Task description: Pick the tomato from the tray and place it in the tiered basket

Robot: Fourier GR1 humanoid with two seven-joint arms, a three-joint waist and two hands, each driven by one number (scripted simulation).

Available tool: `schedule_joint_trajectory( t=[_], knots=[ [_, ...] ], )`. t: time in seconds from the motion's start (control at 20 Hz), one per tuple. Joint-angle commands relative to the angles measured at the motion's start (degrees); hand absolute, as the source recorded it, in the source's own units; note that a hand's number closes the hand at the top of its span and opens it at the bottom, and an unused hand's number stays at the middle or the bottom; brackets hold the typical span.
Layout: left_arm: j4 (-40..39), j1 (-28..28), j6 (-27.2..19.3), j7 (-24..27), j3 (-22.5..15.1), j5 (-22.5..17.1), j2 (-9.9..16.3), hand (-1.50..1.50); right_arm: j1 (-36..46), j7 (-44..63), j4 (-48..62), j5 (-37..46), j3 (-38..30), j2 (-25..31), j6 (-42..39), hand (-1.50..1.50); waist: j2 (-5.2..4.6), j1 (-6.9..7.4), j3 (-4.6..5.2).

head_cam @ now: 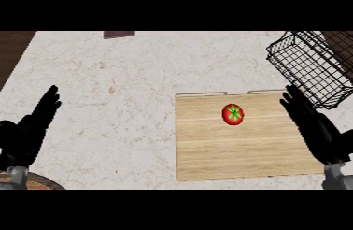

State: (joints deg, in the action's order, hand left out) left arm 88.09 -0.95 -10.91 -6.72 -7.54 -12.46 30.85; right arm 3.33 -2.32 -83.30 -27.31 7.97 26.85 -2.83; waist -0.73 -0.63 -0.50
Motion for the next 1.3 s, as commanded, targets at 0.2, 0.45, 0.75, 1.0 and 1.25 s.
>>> schedule_joint_trajectory(
  t=[0.2, 0.45, 0.75, 1.0, 1.25],
  knots=[
    [-1.52, -5.84, 4.17, 7.87, -5.71, 0.16, -8.64, 0.0, 18.52, 5.77, 3.04, 10.77, 11.24, -12.39, 8.9, -1.5, 0.1, 2.99, 0.7],
    [-5.46, -6.89, 6.02, 9.75, -9.49, -0.59, -14.75, 0.0, 21.49, -2.01, 15.86, 16.28, 13.67, -23.36, 14.75, -1.5, -0.07, 2.31, 0.47],
    [-10.28, -8.99, 7.41, 10.81, -6.08, -0.44, -14.72, 0.0, 28.03, -4.78, 14.42, 24.42, 13.34, -17.6, 13.66, -1.5, 0.69, 0.59, 0.53],
    [-10.58, -5.06, 7.28, 13.68, -5.85, -0.09, -13.95, 0.0, 34.66, 13.69, 7.02, 33.74, 18.98, -3.98, 9.39, -1.5, 1.68, -0.72, 0.81],
    [-10.62, -4.37, 7.6, 13.58, -6.74, 0.05, -14.54, 0.0, 40.96, 27.08, 6.74, 40.46, 27.78, 5.11, -5.16, -1.5, 1.94, -0.54, 0.99]
  ],
)
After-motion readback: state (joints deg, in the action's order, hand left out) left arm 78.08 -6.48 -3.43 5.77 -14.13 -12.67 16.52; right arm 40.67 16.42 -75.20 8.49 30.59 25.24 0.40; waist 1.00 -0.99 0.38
